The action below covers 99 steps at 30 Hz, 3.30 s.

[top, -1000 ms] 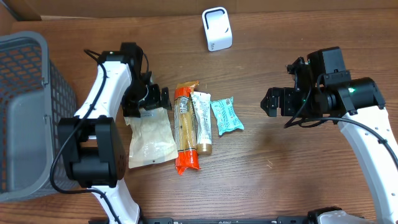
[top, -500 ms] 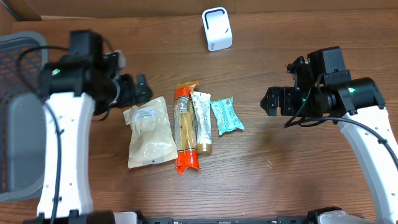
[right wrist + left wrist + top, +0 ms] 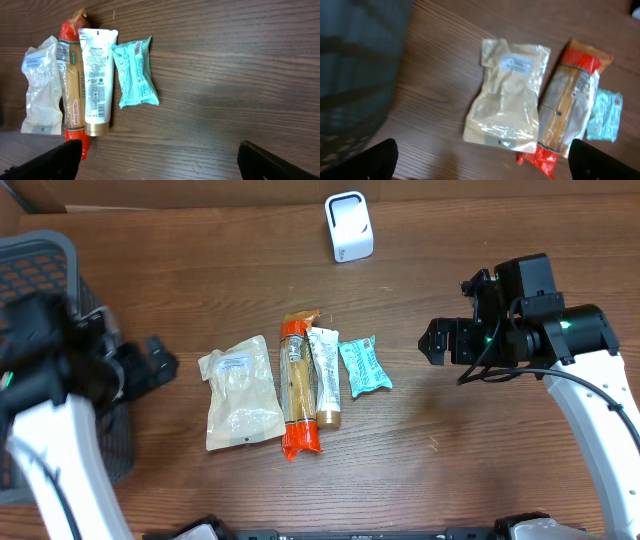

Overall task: Scan the item barcode
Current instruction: 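Reach the right gripper to the mint-green packet and grasp it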

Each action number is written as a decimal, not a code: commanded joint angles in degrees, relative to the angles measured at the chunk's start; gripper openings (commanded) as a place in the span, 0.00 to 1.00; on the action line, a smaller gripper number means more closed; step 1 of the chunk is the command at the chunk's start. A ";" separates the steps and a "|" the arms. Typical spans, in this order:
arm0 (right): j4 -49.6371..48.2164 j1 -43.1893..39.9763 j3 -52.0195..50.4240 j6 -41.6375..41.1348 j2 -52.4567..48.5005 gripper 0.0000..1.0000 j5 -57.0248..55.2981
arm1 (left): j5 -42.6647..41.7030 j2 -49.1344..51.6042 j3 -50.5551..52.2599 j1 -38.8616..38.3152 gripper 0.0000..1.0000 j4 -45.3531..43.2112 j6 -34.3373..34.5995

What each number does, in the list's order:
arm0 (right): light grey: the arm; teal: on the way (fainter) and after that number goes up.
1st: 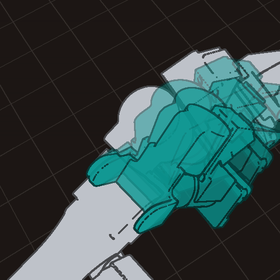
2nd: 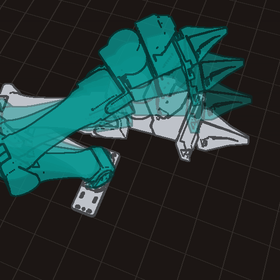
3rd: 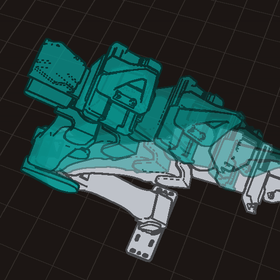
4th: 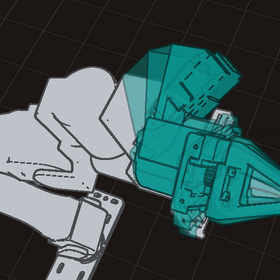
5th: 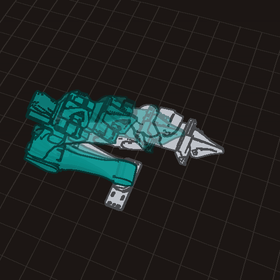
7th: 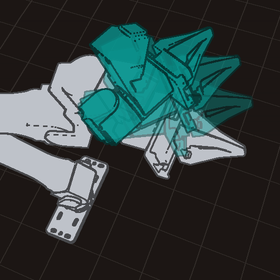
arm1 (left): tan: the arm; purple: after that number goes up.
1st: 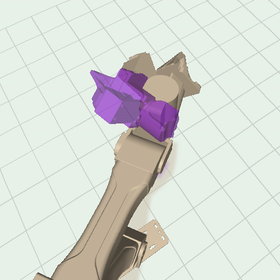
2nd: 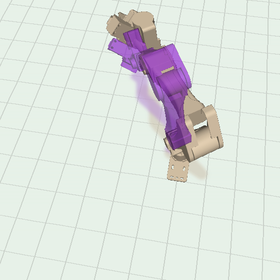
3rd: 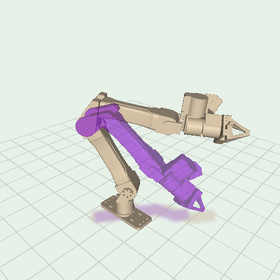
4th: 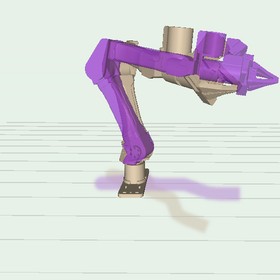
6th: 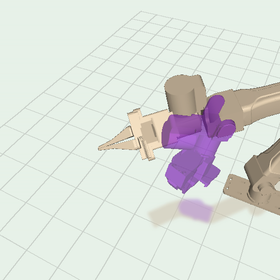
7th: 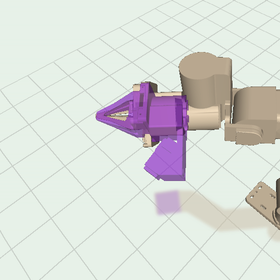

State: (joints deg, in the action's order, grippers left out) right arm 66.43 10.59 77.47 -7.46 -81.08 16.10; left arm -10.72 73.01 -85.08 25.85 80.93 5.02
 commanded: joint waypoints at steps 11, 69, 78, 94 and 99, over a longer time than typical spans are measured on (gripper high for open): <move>-0.48 0.28 1.25 0.42 -0.07 1.00 0.04 | 5.38 -5.05 7.87 9.79 1.00 -5.99 -10.60; -13.27 4.90 -0.66 8.37 -32.46 0.75 18.29 | -11.17 -3.34 12.17 -3.91 1.00 -16.48 -19.19; -14.12 7.28 -0.66 1.40 -36.26 0.67 18.34 | -11.17 -3.34 12.17 -3.91 1.00 -16.50 -19.19; -10.05 6.49 0.17 9.05 -36.37 0.04 2.32 | -11.17 -3.34 12.17 -3.91 1.00 -16.48 -19.19; -3.76 3.63 6.84 13.97 -36.37 0.09 -2.86 | -11.17 -3.34 12.17 -3.91 0.99 -16.50 -19.19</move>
State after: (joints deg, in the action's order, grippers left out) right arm 60.84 16.43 79.26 1.96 -116.90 20.60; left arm -21.04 69.30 -73.03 22.13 64.64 -12.64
